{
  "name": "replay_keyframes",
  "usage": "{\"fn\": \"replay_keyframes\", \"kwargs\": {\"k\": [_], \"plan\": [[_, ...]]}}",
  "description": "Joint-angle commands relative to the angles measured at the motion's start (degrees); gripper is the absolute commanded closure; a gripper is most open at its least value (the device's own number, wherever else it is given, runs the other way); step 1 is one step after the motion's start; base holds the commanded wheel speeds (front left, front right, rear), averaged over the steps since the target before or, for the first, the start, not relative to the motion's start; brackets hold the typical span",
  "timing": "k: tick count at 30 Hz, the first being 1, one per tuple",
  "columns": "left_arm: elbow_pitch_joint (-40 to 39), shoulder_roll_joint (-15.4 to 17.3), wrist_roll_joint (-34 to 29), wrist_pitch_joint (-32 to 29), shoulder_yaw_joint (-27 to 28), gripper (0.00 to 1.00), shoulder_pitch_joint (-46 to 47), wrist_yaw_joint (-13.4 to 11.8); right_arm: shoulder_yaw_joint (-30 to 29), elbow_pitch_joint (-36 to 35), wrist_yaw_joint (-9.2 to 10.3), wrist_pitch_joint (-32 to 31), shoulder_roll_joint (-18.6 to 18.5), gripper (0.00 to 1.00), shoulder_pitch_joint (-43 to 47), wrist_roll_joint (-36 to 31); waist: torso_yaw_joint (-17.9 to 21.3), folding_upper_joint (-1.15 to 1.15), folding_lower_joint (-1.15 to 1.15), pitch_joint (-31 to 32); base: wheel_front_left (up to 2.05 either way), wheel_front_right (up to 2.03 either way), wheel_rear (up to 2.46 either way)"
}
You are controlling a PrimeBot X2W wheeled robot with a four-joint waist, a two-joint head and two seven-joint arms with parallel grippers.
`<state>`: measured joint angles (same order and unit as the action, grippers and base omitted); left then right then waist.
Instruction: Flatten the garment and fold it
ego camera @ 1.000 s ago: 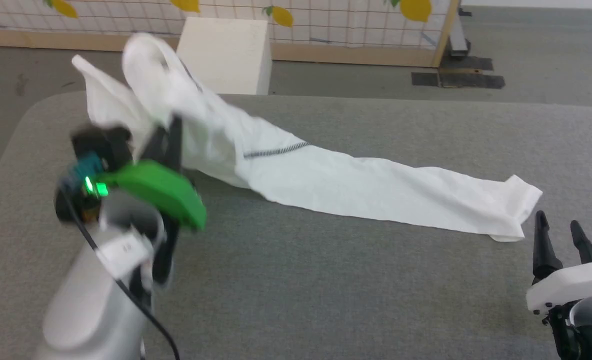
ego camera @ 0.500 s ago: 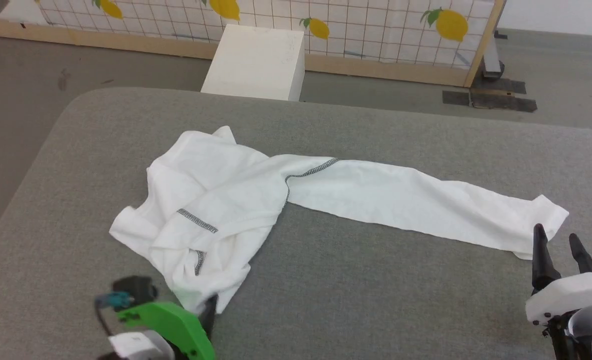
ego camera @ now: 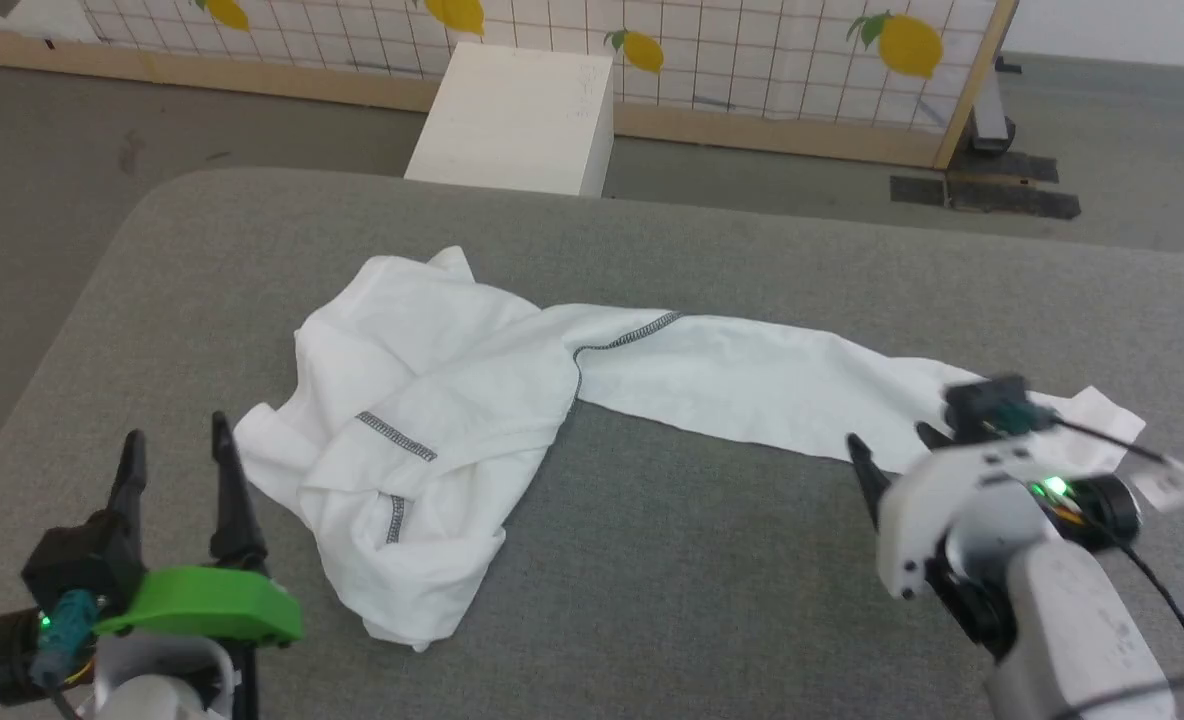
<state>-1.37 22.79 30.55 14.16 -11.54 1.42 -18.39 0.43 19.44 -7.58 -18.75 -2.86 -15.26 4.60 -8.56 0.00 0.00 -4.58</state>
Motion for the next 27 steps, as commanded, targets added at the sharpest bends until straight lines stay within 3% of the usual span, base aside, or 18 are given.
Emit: {"fn": "replay_keyframes", "kwargs": {"k": [1, 7, 17, 18, 19, 24, 27], "plan": [[-0.7, -1.1, -2.1, 0.6, -0.1, 0.0, 1.5, 0.4, 1.6, 1.0, 0.09, -2.7, 0.0, 0.0, -2.6, -1.9, -0.6, 0.0, 0.0, -1.6, 0.0, 0.0, 0.0], [-4.2, -6.7, -10.5, 0.8, 0.8, 0.0, 3.1, 3.6, 8.9, 8.2, 0.09, -14.7, -0.2, 0.0, -11.8, -8.9, -3.4, 0.0, 0.0, -5.5, 0.0, 0.0, 0.0], [-2.1, -14.1, -14.6, 0.8, 6.0, 0.0, 4.2, 9.9, 13.4, 20.0, 0.09, -16.3, -2.7, 0.0, -17.6, -10.9, -6.7, 0.0, 0.0, -8.8, 0.0, 0.0, 0.0], [-1.9, -14.5, -14.9, 0.8, 6.6, 0.0, 4.2, 10.3, 13.4, 20.7, 0.09, -16.1, -2.7, 0.23, -17.7, -10.3, -6.7, 0.0, 0.0, -8.8, 0.0, 0.0, 0.0], [-1.5, -14.9, -15.2, 0.8, 7.2, 0.0, 4.0, 10.8, 13.9, 21.2, 0.09, -15.1, -2.7, 1.0, -17.7, -9.6, -6.5, 0.0, 0.0, -8.6, 0.0, 0.0, 0.0], [-0.6, -16.2, -16.4, 0.8, 9.6, 0.0, 3.6, 12.7, 11.0, 20.3, 0.09, -8.9, -3.9, 1.0, -17.0, -4.7, -5.2, 0.0, 0.0, -7.2, 0.0, 0.0, 0.0], [-0.2, -17.0, -16.9, 0.8, 10.9, 0.0, 3.1, 13.8, 6.0, 15.8, 0.09, -4.2, -5.4, 1.0, -14.9, -0.7, -3.6, 0.0, 0.0, -5.7, 0.0, 0.0, 0.0]]}}
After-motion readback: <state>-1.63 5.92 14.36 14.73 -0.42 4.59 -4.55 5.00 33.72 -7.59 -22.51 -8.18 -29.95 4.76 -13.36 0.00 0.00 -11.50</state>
